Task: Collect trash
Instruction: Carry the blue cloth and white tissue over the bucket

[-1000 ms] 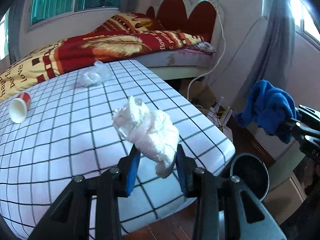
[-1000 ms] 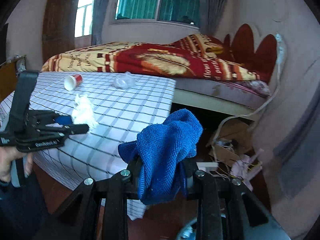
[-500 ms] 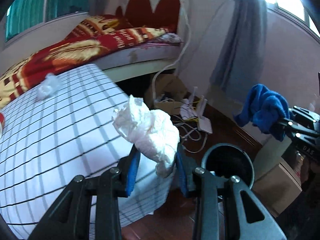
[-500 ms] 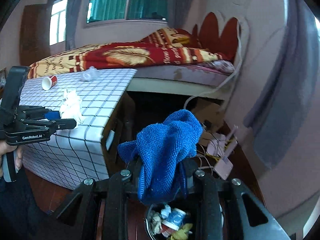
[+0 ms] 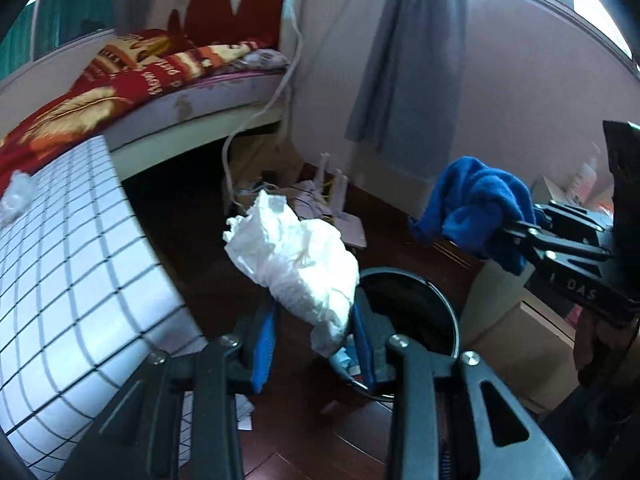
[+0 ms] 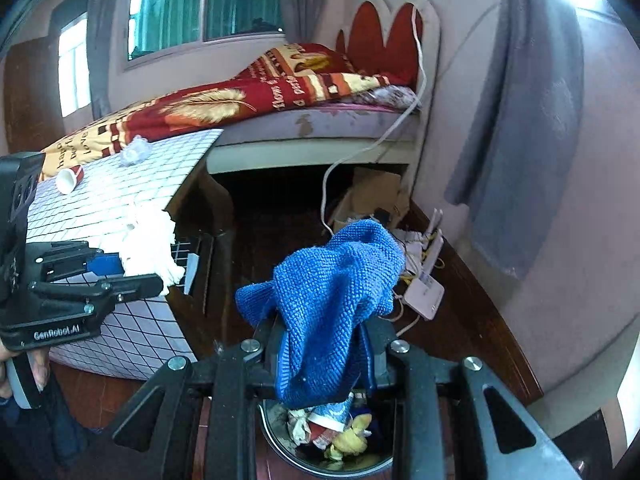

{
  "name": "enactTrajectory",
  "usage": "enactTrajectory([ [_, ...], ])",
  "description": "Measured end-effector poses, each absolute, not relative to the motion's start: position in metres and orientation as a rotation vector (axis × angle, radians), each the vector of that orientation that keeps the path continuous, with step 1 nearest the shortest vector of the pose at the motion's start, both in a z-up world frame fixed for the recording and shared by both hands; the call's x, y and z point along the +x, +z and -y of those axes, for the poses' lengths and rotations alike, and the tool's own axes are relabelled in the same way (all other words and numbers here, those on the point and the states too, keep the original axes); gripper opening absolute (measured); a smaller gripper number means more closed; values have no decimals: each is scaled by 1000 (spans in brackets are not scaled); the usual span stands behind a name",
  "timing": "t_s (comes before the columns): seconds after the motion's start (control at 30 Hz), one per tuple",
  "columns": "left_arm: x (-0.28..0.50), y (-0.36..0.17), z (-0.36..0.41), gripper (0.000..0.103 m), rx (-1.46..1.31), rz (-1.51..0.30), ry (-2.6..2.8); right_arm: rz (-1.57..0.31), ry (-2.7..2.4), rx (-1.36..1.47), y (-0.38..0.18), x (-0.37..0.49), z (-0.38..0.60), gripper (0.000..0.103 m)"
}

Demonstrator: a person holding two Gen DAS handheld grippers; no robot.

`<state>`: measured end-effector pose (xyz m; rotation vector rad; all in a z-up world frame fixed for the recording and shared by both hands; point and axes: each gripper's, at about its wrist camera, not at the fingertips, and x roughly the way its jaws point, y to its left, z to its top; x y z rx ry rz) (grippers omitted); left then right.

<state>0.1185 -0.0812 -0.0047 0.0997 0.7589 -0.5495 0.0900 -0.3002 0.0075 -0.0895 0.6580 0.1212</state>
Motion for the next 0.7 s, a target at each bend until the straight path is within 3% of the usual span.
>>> enactTrajectory([
  [0.7, 122, -57, 153, 37, 154, -863, -697, -835, 51, -68, -67, 81, 352, 30],
])
